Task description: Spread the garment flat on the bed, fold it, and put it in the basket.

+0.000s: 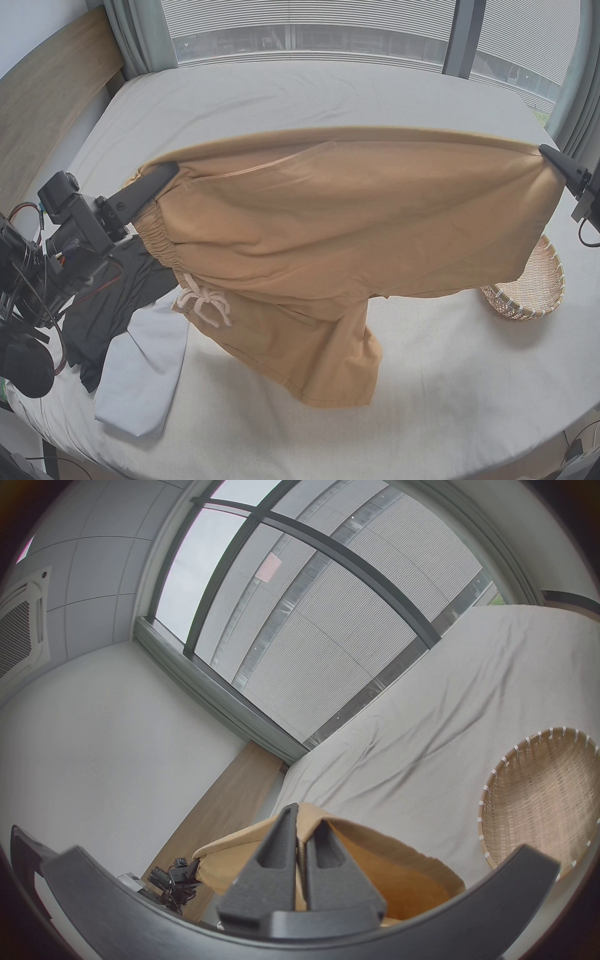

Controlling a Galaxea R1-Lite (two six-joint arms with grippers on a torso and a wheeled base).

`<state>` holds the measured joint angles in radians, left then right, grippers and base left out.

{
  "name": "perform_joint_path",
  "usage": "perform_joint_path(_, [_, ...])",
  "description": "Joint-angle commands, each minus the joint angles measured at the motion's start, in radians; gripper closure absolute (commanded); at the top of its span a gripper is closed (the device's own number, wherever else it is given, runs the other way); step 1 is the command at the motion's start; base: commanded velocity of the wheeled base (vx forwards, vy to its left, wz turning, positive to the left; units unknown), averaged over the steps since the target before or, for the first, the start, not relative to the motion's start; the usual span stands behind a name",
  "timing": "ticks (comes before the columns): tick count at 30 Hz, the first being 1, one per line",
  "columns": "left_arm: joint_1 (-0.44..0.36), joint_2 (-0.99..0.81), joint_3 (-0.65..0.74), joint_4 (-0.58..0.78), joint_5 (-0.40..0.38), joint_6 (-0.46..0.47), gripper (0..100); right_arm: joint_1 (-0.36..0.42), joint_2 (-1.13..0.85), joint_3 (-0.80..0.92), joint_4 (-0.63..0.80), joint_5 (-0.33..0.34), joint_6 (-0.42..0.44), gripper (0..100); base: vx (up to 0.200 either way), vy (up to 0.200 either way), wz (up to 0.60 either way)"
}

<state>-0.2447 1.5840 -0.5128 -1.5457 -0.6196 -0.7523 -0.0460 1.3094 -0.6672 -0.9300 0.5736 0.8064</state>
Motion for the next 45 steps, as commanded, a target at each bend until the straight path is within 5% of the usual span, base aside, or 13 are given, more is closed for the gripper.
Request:
perform_joint_path(1, [0.001, 0.011, 0.002, -0.001, 0.004, -0.001, 100, 0.006, 0.004, 0.055, -0.006, 0.002, -0.003, 100, 0.0, 0.0, 0.0])
perform_joint_path(15, [0.048, 0.042, 0.023, 0.001, 0.026, 0.005, 100, 0.006, 0.087, 0.075, -0.059, 0.083, -0.019, 100, 0.0, 0.0, 0.0])
perform_joint_path(29, [0.068, 0.099, -0.013, 0.001, 0.054, 0.007, 100, 0.071, 0.234, -0.022, -0.061, 0.068, -0.079, 100, 0.0, 0.0, 0.0])
perform_joint_path(45, [0.065, 0.295, -0.147, -0.001, 0.196, 0.01, 100, 0.066, 0.413, -0.161, -0.078, 0.008, -0.107, 100, 0.0, 0.0, 0.0])
